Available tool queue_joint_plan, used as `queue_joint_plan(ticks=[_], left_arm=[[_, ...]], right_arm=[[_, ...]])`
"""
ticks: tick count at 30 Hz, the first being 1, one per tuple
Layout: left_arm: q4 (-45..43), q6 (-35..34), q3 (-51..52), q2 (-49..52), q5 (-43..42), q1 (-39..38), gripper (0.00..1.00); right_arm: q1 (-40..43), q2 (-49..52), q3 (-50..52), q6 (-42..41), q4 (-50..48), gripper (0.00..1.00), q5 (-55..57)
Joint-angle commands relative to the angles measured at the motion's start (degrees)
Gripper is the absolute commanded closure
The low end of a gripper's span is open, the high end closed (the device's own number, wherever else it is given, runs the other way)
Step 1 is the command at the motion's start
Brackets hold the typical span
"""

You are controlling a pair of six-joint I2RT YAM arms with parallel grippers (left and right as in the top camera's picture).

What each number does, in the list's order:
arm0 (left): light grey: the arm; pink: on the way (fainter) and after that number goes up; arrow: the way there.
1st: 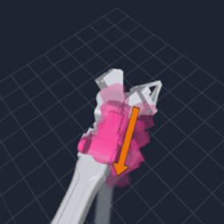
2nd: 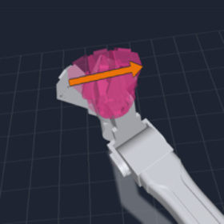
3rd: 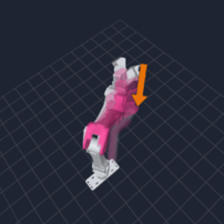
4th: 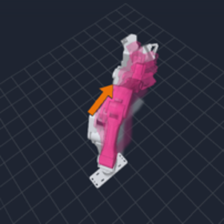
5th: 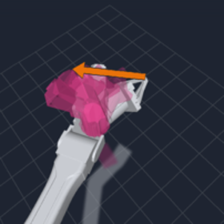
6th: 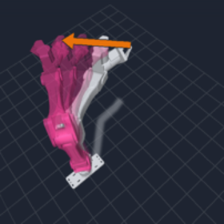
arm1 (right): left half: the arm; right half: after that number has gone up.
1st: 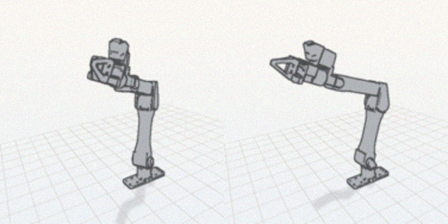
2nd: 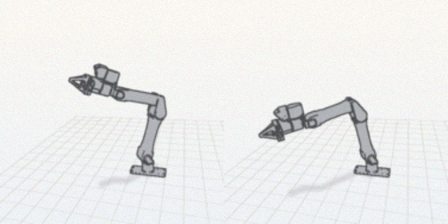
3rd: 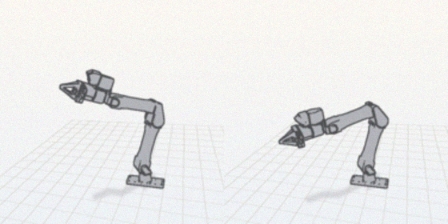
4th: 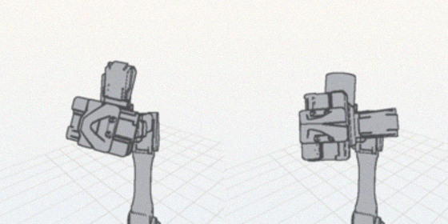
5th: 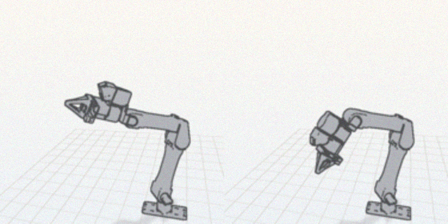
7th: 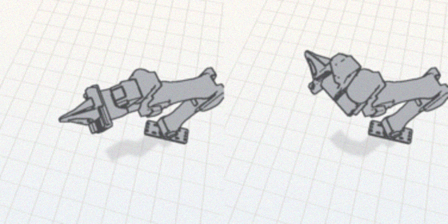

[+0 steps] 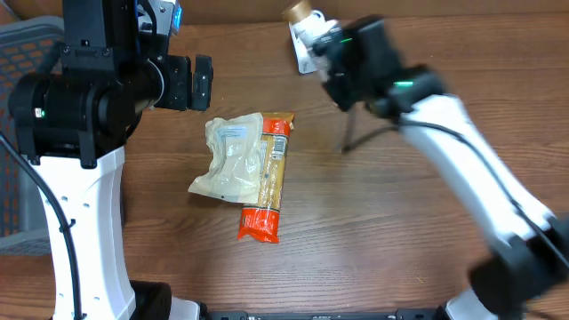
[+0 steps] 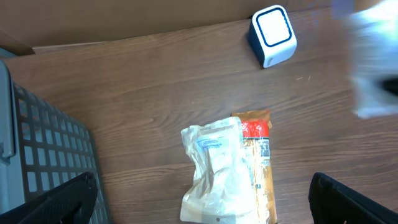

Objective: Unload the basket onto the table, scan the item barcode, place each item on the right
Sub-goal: 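Carry the tube right and drop it beside the mint-green packet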

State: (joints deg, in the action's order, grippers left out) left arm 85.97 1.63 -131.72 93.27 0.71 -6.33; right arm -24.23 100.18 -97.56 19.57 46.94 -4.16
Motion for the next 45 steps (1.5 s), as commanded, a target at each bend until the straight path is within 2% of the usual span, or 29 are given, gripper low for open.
queue_joint_plan(ticks=[1,5,11,15,24,28,29,30,31,32,34,35,36,45], left_arm=[[-0.09,-0.37,-0.22,0.37,0.09,-0.07,0.0],[-0.09,-0.37,-0.22,0.37,0.09,-0.07,0.01],[-0.09,-0.37,-0.22,0.37,0.09,-0.07,0.0],[-0.09,-0.37,-0.22,0.37,0.09,-0.07,0.01],[-0.09,-0.37,-0.22,0.37,0.09,-0.07,0.0],[-0.09,-0.37,-0.22,0.37,0.09,-0.07,0.0],[-0.09,-0.37,-0.22,0.37,0.09,-0.07,0.0],[-0.09,-0.37,-0.22,0.37,0.09,-0.07,0.0],[-0.09,-0.37,-0.22,0.37,0.09,-0.07,0.0],[-0.09,-0.37,-0.22,0.37,0.09,-0.07,0.0],[-0.09,-0.37,-0.22,0.37,0.09,-0.07,0.01],[-0.09,-0.37,-0.22,0.37,0.09,-0.07,0.0],[-0.09,-0.37,-0.22,0.37,0.09,-0.07,0.0],[-0.09,-0.37,-0.22,0.37,0.09,-0.07,0.01]], right_arm=[[7.13,-5.11,-1.18,-6.36,7.65,0.96,-26.6],[15.58,-5.46,-0.72,-8.74,17.64,0.96,-32.15],[26.64,-5.25,7.37,-17.27,17.22,0.96,-28.24],[31.95,-5.22,17.57,-24.59,9.33,0.96,-20.85],[37.16,-4.81,40.3,-29.99,-16.09,0.96,-19.78],[39.34,-4.81,45.11,-33.46,-21.88,0.95,-18.51],[40.22,-4.81,45.64,-34.34,-21.99,0.89,-18.47],[40.81,-4.81,45.77,-34.84,-21.66,0.73,-18.36],[41.31,-4.81,45.75,-34.82,-21.18,0.52,-18.36],[41.88,-4.81,45.75,-34.8,-20.72,0.4,-18.34],[43.04,-4.81,45.62,-34.84,-19.93,0.24,-18.38],[43.6,-4.83,45.27,-34.84,-19.15,0.09,-18.36],[44.15,-4.83,44.52,-34.84,-17.97,0.0,-18.36],[44.35,-8.26,25.97,-34.58,2.69,0.0,-17.92]])
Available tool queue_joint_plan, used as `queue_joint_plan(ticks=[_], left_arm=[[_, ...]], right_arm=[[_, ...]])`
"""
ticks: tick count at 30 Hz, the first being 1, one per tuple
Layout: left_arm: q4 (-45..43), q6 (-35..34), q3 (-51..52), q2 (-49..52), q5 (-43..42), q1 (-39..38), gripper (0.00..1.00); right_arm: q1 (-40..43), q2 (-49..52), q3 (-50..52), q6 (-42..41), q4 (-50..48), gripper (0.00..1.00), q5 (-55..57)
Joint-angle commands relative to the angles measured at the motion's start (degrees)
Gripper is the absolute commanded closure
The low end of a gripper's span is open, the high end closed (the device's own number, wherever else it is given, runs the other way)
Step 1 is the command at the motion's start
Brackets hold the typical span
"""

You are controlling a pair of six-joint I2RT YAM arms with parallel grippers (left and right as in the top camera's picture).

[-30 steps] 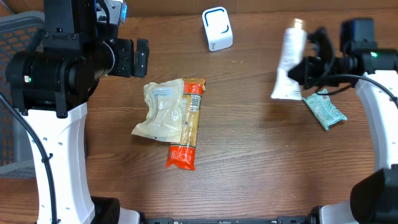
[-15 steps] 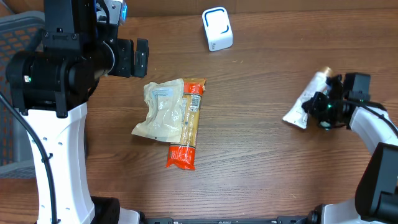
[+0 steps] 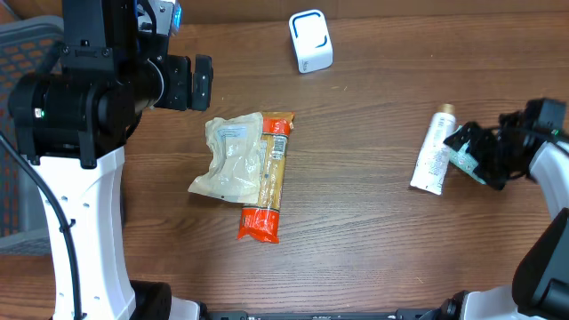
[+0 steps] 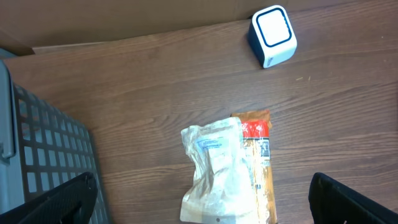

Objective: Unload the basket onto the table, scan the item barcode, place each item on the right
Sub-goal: 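Carry the tube right and drop it beside the mint-green packet, then reach the right gripper to the orange-capped spaghetti pack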

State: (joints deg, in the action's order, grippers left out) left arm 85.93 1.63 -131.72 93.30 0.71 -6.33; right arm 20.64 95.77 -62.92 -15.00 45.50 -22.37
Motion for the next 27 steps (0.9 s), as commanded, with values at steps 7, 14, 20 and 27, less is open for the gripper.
queue_joint_plan(ticks=[7,14,20,27], left_arm=[[-0.04,-0.37,-0.22,0.35,0.09,-0.07,0.0],[-0.04,-0.37,-0.22,0.35,0.09,-0.07,0.01],[-0.04,-0.37,-0.22,0.35,0.09,-0.07,0.01],[-0.04,-0.37,-0.22,0.35,0.09,-0.07,0.01]], right_arm=[[-5.79,-3.89,-16.39,-0.02,9.51,0.0,-9.03],[-19.93,-0.98,-14.01,-0.02,-0.26,0.0,-16.72],[-34.73,6.6,-14.01,-3.1,-5.81,0.01,-15.74],[-45.92,15.21,-14.01,-12.9,-10.99,0.12,-11.56]])
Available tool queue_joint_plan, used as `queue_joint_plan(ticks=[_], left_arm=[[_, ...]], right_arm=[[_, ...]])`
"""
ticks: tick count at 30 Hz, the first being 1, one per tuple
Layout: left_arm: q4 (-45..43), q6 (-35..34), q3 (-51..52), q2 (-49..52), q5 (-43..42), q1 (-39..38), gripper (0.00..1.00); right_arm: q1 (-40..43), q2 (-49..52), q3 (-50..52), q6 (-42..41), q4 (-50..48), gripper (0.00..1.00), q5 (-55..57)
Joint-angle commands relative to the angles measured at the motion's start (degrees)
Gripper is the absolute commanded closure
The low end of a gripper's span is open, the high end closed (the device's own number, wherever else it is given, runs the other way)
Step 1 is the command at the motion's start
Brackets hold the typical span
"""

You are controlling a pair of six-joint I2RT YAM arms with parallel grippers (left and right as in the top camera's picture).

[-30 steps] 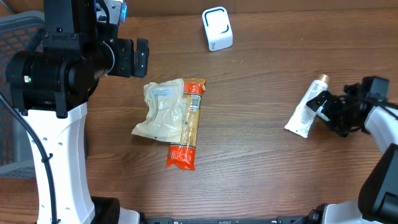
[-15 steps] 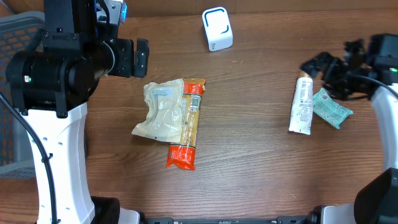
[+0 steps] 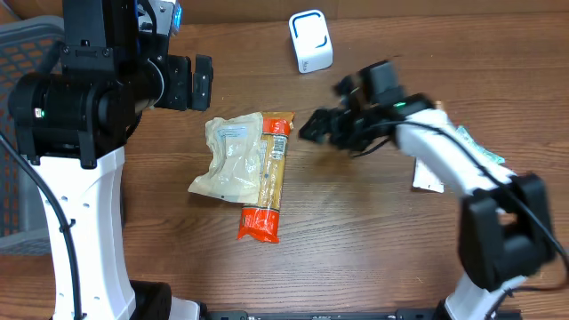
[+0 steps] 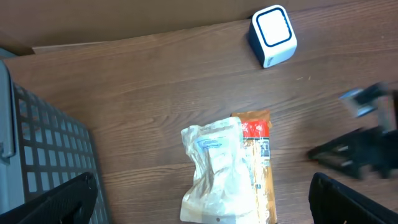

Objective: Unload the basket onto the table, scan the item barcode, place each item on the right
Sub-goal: 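Reach the right gripper to the orange-capped spaghetti pack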

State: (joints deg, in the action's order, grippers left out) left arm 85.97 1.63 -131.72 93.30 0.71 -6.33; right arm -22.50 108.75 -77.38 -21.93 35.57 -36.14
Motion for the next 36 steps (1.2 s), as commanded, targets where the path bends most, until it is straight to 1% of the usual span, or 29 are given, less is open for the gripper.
queue_joint_plan(ticks=[1,3,8,11,15,18,21,24,27,28,29,32,34,36], left_arm=[[-0.09,-0.37,-0.22,0.35,0.09,-0.07,0.0],[-0.09,-0.37,-0.22,0.35,0.09,-0.07,0.0],[-0.09,-0.37,-0.22,0.35,0.09,-0.07,0.0],[-0.09,-0.37,-0.22,0.35,0.09,-0.07,0.0],[-0.09,-0.37,-0.22,0.35,0.09,-0.07,0.0],[-0.09,-0.37,-0.22,0.35,0.09,-0.07,0.0],[-0.09,-0.37,-0.22,0.35,0.09,-0.07,0.0],[-0.09,-0.37,-0.22,0.35,0.09,-0.07,0.0],[-0.09,-0.37,-0.22,0.35,0.09,-0.07,0.0],[-0.09,-0.37,-0.22,0.35,0.09,-0.07,0.0],[-0.09,-0.37,-0.22,0.35,0.09,-0.07,0.0],[-0.09,-0.37,-0.22,0.35,0.09,-0.07,0.01],[-0.09,-0.37,-0.22,0.35,0.09,-0.07,0.0],[-0.09,-0.37,-0.22,0.35,0.09,-0.07,0.0]], right_arm=[[-3.89,3.13,0.46,-7.21,-1.49,0.15,2.69],[-6.25,4.87,0.46,-9.33,-2.34,0.19,4.04],[-10.69,8.28,0.46,-14.36,-4.17,0.27,8.76],[-12.52,10.12,0.46,-14.51,-6.93,0.31,9.14],[-14.93,13.14,0.46,-16.9,-10.56,0.39,9.2],[-16.09,14.99,0.46,-17.81,-11.65,0.5,9.35],[-16.44,15.8,0.46,-18.62,-11.3,0.67,10.67],[-16.44,15.78,0.46,-18.49,-11.45,0.74,11.04],[-15.72,15.61,0.42,-15.3,-11.19,0.85,9.35],[-14.99,15.08,0.39,-12.96,-10.88,0.91,7.26],[-14.4,14.43,0.37,-12.0,-10.34,0.94,6.19],[-11.89,11.41,-0.52,-10.84,-5.09,0.96,6.08],[-10.25,8.83,-2.34,-8.68,1.05,0.96,7.15],[-9.31,6.1,-4.55,-6.58,7.65,0.96,10.82]])
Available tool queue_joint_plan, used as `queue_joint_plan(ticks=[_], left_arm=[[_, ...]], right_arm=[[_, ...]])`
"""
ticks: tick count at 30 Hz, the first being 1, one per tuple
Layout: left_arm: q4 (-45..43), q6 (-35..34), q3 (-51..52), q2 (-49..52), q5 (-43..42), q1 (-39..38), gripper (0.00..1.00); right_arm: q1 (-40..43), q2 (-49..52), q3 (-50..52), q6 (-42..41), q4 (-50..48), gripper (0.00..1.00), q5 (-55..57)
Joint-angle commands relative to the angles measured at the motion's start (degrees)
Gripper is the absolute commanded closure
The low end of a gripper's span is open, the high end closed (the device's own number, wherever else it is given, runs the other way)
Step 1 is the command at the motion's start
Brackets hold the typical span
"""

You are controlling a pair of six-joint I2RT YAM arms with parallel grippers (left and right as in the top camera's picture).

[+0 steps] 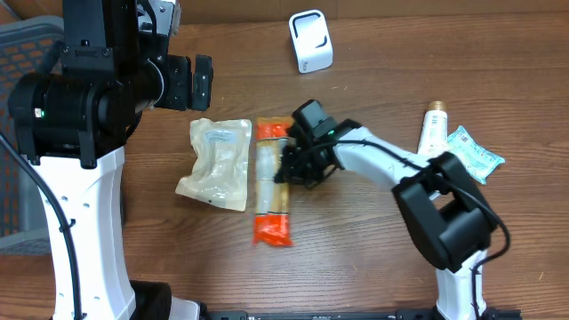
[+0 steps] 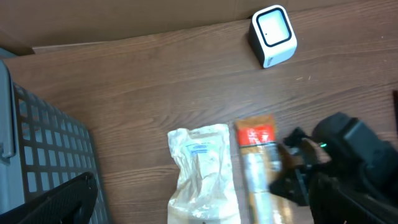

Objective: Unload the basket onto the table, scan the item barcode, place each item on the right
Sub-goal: 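Reach the right gripper to the orange-capped spaghetti pack, then grasp the spaghetti pack with the right gripper and lift it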

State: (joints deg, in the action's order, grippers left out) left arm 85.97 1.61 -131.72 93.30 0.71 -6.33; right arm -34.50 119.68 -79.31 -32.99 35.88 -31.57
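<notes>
An orange-and-clear packet (image 1: 271, 188) lies lengthwise mid-table; it also shows in the left wrist view (image 2: 256, 163). My right gripper (image 1: 288, 164) is low against the packet's right edge. Its dark fingers (image 2: 291, 184) stand apart, and nothing is seen clamped between them. A white pouch (image 1: 214, 164) lies just left of the packet with a small gap. The white scanner (image 1: 311, 40) stands at the back. My left gripper (image 2: 202, 214) hangs high over the pouch, open and empty.
A white tube (image 1: 433, 130) and a teal sachet (image 1: 475, 153) lie at the right. A grey mesh basket (image 2: 43, 162) stands at the left edge of the table. The left arm's column (image 1: 84, 213) rises at the front left.
My right gripper has moved from the right of the packet's top down onto its right edge. The packet now lies straighter and lower. The white pouch sits further left, no longer overlapping it.
My right gripper first held a white tube up by the scanner. Then the tube lay at the right with the gripper beside it. After that the gripper stood open near the packet, with the teal sachet also at the right. Now it touches the packet.
</notes>
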Motion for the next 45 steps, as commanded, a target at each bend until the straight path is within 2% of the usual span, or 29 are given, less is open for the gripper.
queue_joint_plan(ticks=[1,6,8,11,13,16,17,20,23,28,35,39,45], left_arm=[[-0.09,-0.35,-0.22,0.35,0.09,-0.07,0.01],[-0.09,-0.35,-0.22,0.35,0.09,-0.07,0.01],[-0.09,-0.35,-0.22,0.35,0.09,-0.07,0.0],[-0.09,-0.35,-0.22,0.35,0.09,-0.07,0.0],[-0.11,-0.35,-0.22,0.35,0.09,-0.07,0.0],[-0.09,-0.35,-0.22,0.35,0.09,-0.07,0.0],[-0.09,-0.35,-0.22,0.35,0.09,-0.07,0.0],[-0.09,-0.35,-0.22,0.35,0.09,-0.07,0.01],[-0.09,-0.35,-0.22,0.35,0.09,-0.07,0.01],[-0.09,-0.35,-0.22,0.35,0.09,-0.07,0.01],[-0.09,-0.35,-0.22,0.35,0.11,-0.07,0.0],[-0.09,-0.35,-0.22,0.35,0.09,-0.07,0.0],[-0.09,-0.35,-0.22,0.35,0.09,-0.07,0.0]], right_arm=[[2.84,-6.25,-4.26,5.6,11.5,0.96,9.44],[1.14,-9.2,-15.65,9.18,33.79,0.96,31.69],[-0.57,-9.07,-18.1,9.29,39.43,0.96,40.68],[-3.91,-8.33,-18.45,9.27,43.3,0.96,49.81],[-5.55,-6.67,-18.45,9.77,43.71,0.96,50.93],[-7.48,-2.29,-18.45,10.86,43.32,0.96,50.77],[-7.93,-0.79,-18.45,11.52,43.28,0.92,50.34],[-9.07,3.39,-18.45,15.74,41.97,0.58,46.29],[-9.81,5.42,-18.45,19.5,39.67,0.45,39.85],[-9.4,5.38,-18.97,19.78,36.5,0.38,35.28],[-2.23,2.4,-26.34,22.03,42.36,0.36,33.03],[2.32,-0.72,-27.56,28.24,44.15,0.25,23.52],[8.22,-1.16,-24.24,40.63,48.11,0.21,8.17]])
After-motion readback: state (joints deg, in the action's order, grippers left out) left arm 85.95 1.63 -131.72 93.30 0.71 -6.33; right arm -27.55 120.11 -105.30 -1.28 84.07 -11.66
